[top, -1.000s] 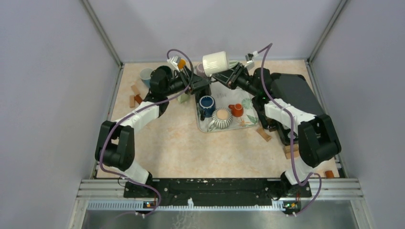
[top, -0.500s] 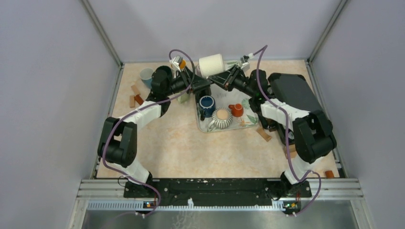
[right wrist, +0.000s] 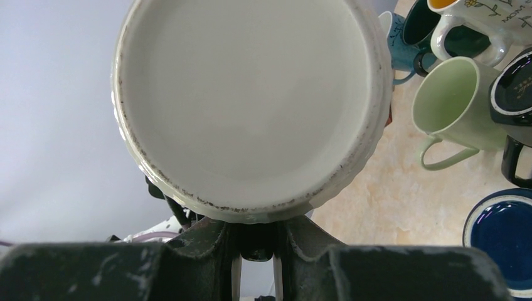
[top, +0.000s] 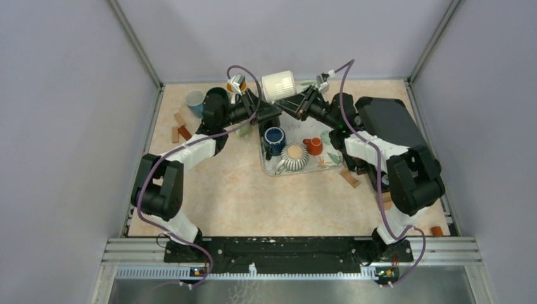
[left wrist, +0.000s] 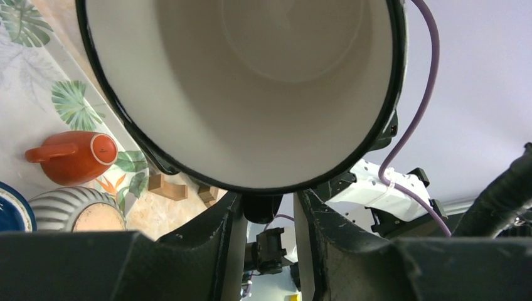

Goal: Turn the mug right side up
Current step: Turn over the cup on the tray.

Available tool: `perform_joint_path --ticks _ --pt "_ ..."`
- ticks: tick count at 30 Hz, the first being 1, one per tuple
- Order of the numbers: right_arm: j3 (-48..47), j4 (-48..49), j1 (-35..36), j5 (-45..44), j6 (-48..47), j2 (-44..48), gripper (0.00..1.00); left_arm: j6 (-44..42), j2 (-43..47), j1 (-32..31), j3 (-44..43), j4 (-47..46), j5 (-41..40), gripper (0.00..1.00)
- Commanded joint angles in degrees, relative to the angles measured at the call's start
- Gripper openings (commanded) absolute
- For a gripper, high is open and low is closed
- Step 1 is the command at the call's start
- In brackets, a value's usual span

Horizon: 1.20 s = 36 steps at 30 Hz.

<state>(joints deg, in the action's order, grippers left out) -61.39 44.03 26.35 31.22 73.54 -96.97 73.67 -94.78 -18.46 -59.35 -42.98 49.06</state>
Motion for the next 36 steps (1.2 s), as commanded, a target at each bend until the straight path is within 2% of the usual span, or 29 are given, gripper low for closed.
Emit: perform_joint_path --ticks 1,14,26,29,36 --pt "-2.5 8.8 1.2 1.3 -0.1 0.5 0.0 0.7 -0.4 -0.3 -1.0 -4.7 1.1 0.38" --pt "-2.5 8.6 1.4 3.4 -0.4 0.3 0.0 1.2 -0.4 -0.4 -1.2 -5.4 1.7 0.26" --pt "-1.7 5.5 1.5 2.9 -3.4 1.1 0.0 -2.3 1.1 -0.4 -0.5 -2.5 0.2 0.0" --pt "-1.7 4.5 1.5 2.3 -4.7 1.2 0.0 -5.1 2.4 -0.4 -0.8 0.2 -1.1 0.0" --pt "-1.2 2.4 1.5 0.4 -8.0 1.5 0.29 -11.2 4.8 -0.4 -1.6 5.6 -3.2 0.0"
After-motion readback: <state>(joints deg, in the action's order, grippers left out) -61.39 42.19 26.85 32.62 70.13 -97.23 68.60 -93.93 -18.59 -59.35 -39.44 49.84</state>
